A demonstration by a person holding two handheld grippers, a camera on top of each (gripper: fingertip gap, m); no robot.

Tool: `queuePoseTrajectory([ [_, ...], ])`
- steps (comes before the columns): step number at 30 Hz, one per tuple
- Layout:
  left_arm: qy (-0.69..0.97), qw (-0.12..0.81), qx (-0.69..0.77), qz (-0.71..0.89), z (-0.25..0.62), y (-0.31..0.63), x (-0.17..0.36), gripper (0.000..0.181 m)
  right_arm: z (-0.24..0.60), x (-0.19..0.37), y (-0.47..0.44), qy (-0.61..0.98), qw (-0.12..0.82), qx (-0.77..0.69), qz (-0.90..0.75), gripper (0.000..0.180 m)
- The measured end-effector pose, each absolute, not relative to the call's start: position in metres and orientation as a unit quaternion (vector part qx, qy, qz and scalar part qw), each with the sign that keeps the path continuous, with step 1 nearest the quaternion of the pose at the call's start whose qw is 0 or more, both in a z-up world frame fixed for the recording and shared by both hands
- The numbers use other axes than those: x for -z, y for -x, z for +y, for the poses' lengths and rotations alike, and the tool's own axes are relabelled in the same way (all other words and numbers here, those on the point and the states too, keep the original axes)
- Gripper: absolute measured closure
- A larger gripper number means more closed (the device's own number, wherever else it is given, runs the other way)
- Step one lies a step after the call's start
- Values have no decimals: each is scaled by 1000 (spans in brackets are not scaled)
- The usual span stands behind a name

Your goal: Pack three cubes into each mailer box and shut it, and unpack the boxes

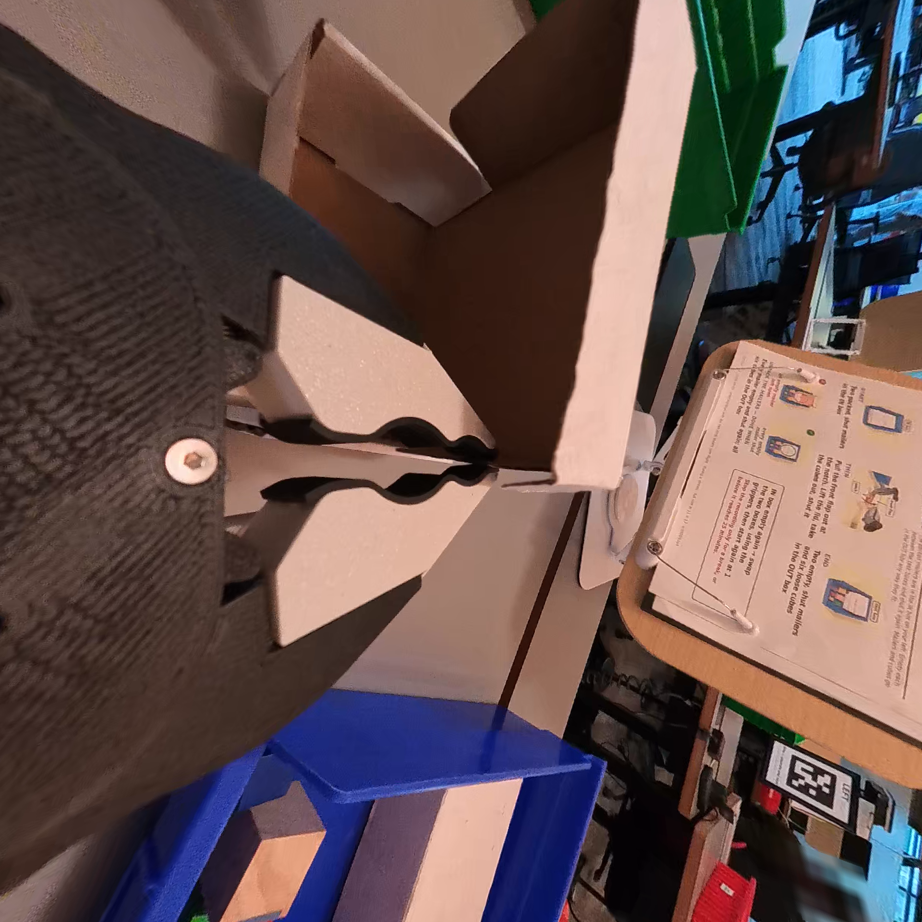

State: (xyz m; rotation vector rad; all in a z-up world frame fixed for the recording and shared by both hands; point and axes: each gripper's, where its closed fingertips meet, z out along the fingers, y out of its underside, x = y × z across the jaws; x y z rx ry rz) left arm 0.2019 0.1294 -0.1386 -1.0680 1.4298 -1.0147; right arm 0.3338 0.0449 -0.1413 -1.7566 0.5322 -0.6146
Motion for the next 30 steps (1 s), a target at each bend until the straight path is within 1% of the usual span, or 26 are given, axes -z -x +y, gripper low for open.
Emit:
queuePoseTrajectory([
  [5,474,506,367,620,129,-216,148,166,43,145,-329,751,561,231,261,180],
  [6,478,515,349,620,131,-219,150,171,42,146,-328,752,555,235,265,180],
  [11,491,551,291,609,143,-229,153,176,38,147,-320,742,555,242,290,179],
  [17,496,562,293,593,145,-226,157,178,32,146,-307,726,569,245,297,175],
  [18,495,564,294,592,145,-225,157,178,30,143,-305,722,575,247,293,172],
  [19,495,564,294,592,144,-224,157,178,27,137,-304,712,586,256,292,164],
  [20,494,566,292,592,144,-224,157,178,23,131,-304,702,592,269,291,161],
  [21,492,568,289,594,143,-224,157,178,19,127,-303,696,594,284,287,165],
  [22,489,568,288,596,142,-224,157,178,20,125,-300,700,597,285,270,179],
  [29,487,564,300,596,138,-226,156,177,21,128,-308,710,577,294,276,179],
  [30,487,562,302,596,138,-225,156,177,21,130,-309,715,568,300,276,173],
])
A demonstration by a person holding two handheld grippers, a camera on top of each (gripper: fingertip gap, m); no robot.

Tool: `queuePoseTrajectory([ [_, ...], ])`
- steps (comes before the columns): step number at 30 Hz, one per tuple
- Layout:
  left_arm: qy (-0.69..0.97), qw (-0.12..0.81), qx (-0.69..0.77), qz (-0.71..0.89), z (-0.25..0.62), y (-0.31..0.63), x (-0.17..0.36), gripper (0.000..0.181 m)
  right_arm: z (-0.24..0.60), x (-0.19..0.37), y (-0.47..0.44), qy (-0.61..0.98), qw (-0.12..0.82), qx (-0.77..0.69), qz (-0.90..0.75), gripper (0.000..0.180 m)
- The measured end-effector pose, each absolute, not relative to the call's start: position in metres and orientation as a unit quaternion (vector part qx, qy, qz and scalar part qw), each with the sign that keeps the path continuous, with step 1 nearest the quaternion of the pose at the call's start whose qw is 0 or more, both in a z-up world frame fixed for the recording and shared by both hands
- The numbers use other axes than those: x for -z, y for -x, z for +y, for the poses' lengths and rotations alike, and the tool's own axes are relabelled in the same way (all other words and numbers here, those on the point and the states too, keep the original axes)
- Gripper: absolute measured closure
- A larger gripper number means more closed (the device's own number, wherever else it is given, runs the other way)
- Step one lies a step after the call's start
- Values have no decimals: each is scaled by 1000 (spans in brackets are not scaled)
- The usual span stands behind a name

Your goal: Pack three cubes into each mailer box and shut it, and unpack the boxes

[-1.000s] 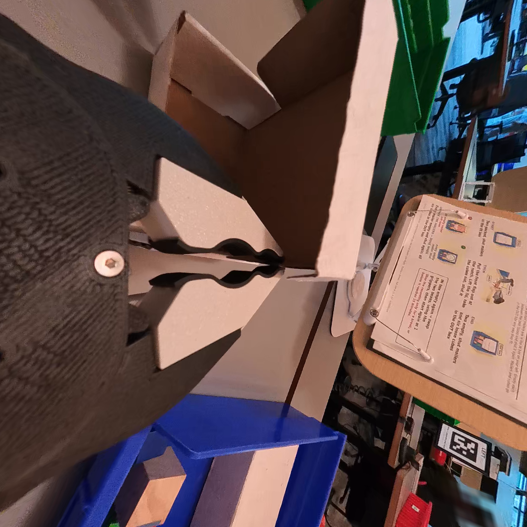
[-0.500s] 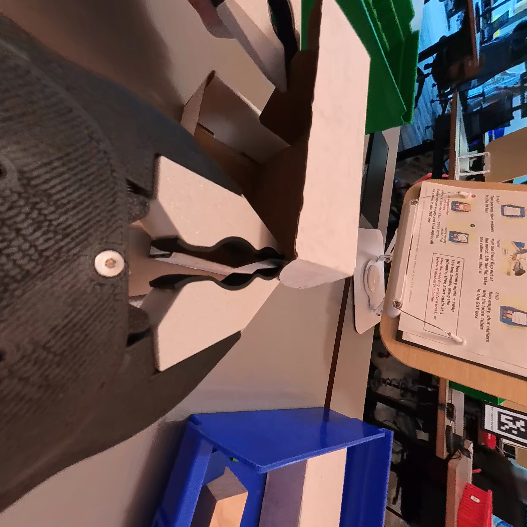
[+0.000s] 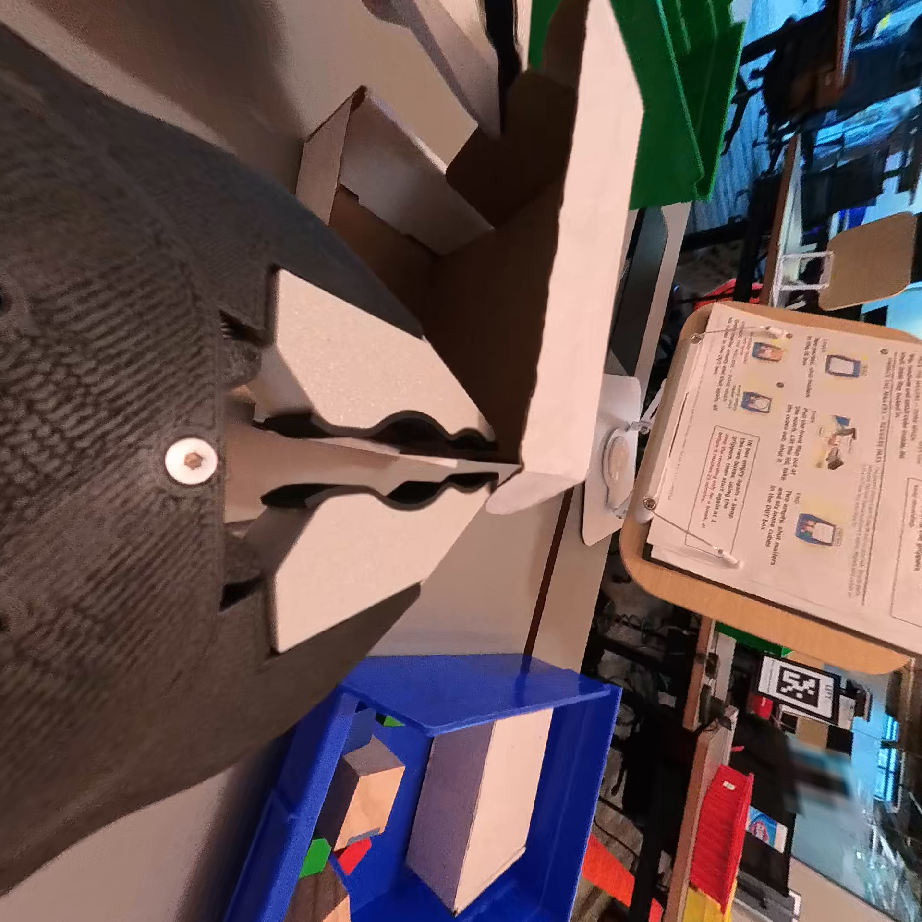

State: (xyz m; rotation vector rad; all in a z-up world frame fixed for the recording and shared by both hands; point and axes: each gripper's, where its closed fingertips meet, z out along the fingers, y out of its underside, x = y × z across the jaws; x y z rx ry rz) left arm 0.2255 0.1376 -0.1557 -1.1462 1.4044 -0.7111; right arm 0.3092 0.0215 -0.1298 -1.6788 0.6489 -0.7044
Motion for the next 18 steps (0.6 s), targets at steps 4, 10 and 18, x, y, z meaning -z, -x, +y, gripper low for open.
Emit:
queuePoseTrajectory([
  [4,490,558,308,595,138,-226,157,177,26,128,-307,710,571,307,274,180],
  [10,518,522,353,579,131,-229,164,175,34,136,-301,688,596,252,329,178],
  [18,502,479,337,636,118,-212,195,177,14,169,-292,731,544,274,308,180],
])
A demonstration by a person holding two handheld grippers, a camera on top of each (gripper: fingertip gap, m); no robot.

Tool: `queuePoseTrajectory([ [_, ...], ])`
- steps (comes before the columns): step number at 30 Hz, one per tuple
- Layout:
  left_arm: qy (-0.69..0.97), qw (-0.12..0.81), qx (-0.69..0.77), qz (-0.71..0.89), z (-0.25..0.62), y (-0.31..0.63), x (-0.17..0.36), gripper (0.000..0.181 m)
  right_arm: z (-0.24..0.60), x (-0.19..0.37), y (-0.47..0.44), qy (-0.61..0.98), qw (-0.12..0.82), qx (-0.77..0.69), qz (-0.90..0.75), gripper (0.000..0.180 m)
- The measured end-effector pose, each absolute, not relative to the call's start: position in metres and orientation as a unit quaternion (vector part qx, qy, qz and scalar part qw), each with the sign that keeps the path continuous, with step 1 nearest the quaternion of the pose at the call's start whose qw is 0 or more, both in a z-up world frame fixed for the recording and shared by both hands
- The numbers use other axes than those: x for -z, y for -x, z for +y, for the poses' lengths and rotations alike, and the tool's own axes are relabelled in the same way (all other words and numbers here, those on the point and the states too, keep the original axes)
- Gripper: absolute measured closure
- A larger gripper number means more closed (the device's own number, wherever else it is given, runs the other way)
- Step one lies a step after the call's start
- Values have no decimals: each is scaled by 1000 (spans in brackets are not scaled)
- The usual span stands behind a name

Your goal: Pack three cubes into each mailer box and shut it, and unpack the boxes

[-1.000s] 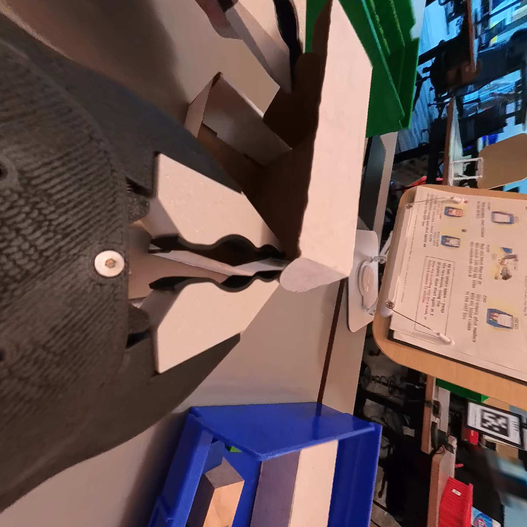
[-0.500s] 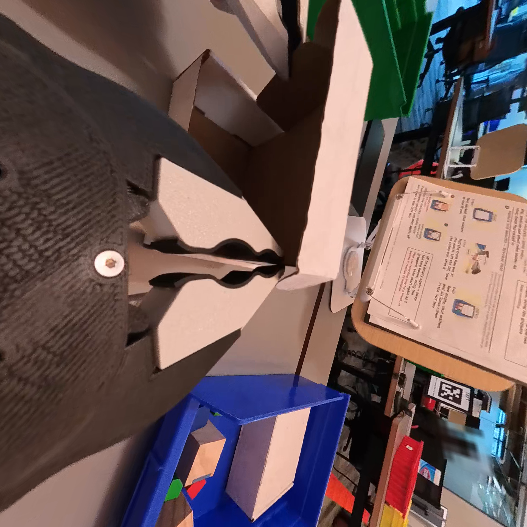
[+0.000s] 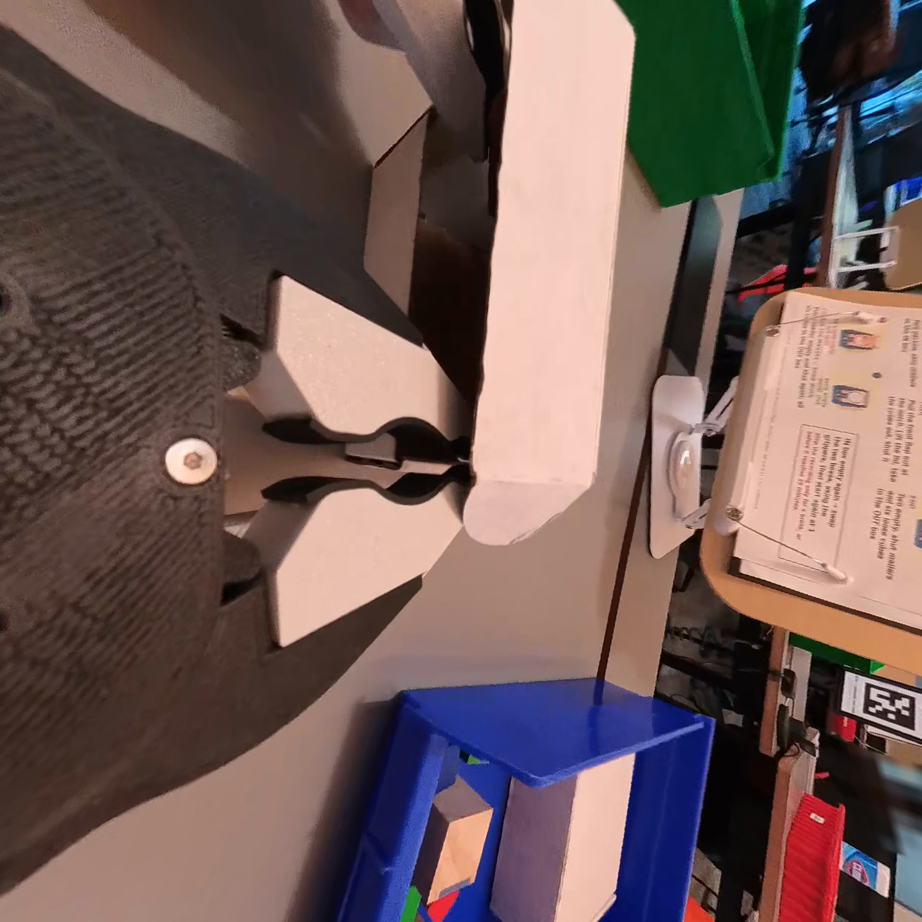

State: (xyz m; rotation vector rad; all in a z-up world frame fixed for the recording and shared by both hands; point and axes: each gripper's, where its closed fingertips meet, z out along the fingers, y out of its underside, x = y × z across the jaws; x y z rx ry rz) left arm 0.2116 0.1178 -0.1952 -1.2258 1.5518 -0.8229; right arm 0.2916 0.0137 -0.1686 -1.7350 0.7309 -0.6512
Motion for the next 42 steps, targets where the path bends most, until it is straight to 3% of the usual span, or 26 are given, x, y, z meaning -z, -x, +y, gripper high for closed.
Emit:
queuePoseTrajectory([
  [6,471,432,366,676,101,-183,201,159,10,188,-286,752,506,312,283,179],
  [11,397,334,360,775,94,-137,210,171,10,193,-278,775,478,348,224,176],
  [15,397,313,509,697,102,-132,141,181,-2,191,-270,773,468,381,196,153],
  [19,432,303,554,644,132,-166,107,181,-10,180,-264,755,469,431,157,146],
  [25,483,7,633,605,113,-226,114,181,-9,170,-259,729,411,545,57,130],
  [29,538,-121,571,608,114,-244,147,181,-4,168,-249,714,401,574,6,129],
  [35,586,-126,533,597,133,-256,180,181,9,151,-246,676,339,649,-84,126],
  [42,550,-40,490,676,132,-252,193,181,6,135,-228,632,363,680,-87,120],
])
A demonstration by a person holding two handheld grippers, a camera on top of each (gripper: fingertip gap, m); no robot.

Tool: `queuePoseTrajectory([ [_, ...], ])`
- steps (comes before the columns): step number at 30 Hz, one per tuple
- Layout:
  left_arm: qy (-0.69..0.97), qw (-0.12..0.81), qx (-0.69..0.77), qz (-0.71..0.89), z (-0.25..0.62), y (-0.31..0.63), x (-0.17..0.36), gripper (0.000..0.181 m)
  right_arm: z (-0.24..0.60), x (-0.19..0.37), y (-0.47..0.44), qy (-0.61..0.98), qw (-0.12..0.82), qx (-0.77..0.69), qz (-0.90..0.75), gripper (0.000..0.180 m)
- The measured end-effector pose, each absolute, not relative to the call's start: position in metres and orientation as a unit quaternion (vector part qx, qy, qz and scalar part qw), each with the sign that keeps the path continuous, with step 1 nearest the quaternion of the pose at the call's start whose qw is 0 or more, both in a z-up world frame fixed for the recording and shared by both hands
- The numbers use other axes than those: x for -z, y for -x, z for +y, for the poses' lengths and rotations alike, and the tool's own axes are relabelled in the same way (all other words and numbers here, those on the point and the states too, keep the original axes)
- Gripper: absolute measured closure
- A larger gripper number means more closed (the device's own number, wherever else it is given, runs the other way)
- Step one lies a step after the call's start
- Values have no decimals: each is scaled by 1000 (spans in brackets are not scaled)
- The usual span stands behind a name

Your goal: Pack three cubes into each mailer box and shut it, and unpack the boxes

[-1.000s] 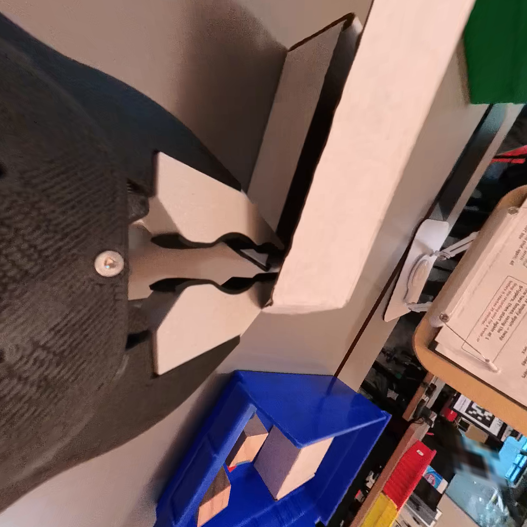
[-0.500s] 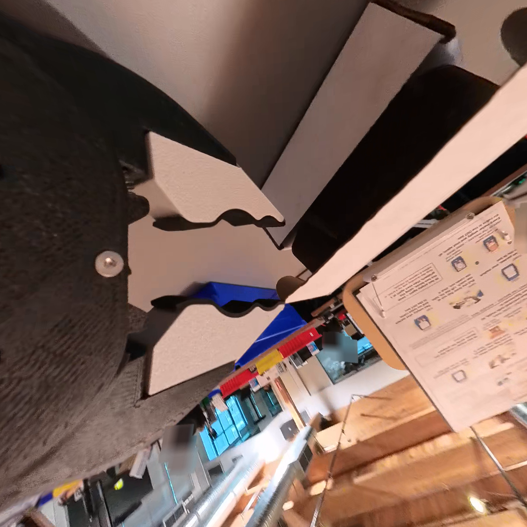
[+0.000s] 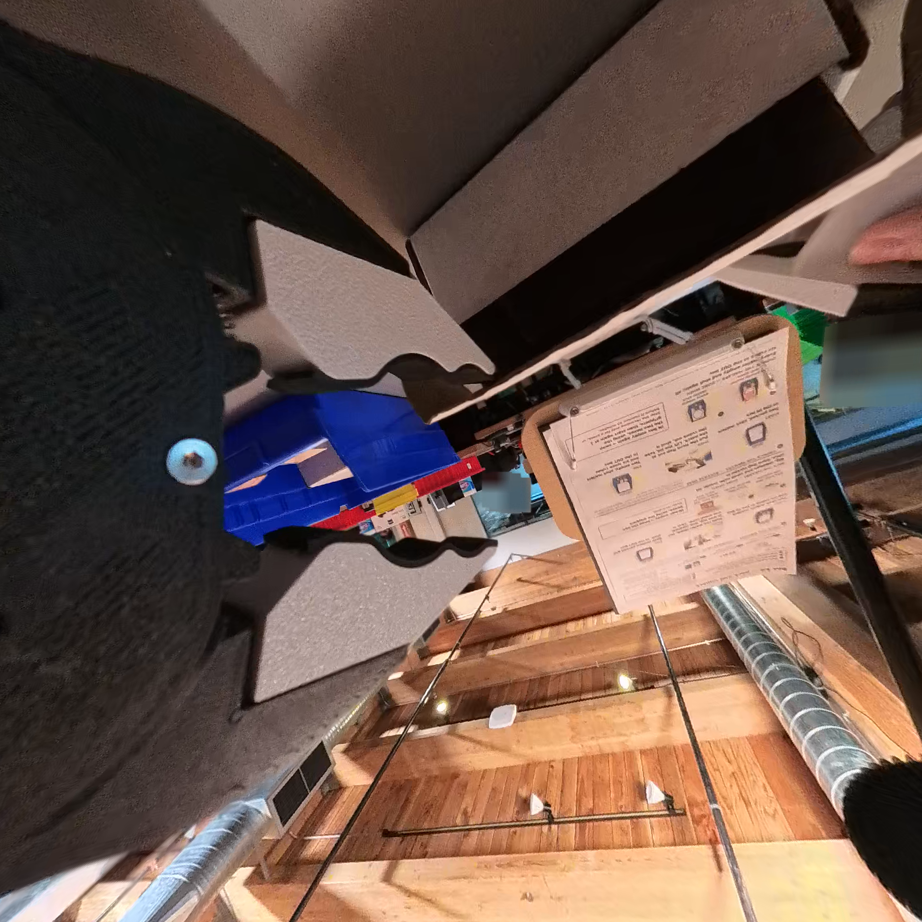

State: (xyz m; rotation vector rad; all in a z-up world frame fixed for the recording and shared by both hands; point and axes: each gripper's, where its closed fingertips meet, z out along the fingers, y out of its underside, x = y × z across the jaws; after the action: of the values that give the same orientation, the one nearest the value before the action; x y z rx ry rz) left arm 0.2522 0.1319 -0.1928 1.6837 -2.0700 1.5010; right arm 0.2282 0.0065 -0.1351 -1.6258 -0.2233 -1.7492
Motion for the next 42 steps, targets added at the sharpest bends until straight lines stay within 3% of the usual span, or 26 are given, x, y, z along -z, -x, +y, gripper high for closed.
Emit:
queuePoseTrajectory([
  [2,-539,19,-471,-698,132,-252,195,181,9,141,-225,640,358,672,-108,125],
  [4,-536,12,-458,-709,132,-252,197,181,15,155,-221,655,346,655,-149,144],
  [6,-539,8,-451,-711,133,-252,200,181,21,177,-217,684,325,624,-194,176],
  [7,-539,3,-447,-714,133,-252,202,181,21,186,-216,702,322,606,-193,178],
  [17,-564,33,-555,-611,138,-249,176,181,21,206,-218,749,314,553,-183,175],
  [24,-602,34,-529,-597,153,-246,201,181,24,209,-216,744,350,547,-158,168],
  [29,-589,21,-519,-619,152,-246,202,181,0,206,-229,770,405,492,-27,131],
  [34,-583,9,-521,-624,151,-247,202,181,-4,221,-234,818,403,411,-8,158],
  [40,-578,5,-523,-627,151,-247,202,181,-5,232,-252,822,349,448,-41,153],
  [42,-577,-2,-519,-631,151,-247,202,181,0,230,-250,817,359,447,-58,165],
])
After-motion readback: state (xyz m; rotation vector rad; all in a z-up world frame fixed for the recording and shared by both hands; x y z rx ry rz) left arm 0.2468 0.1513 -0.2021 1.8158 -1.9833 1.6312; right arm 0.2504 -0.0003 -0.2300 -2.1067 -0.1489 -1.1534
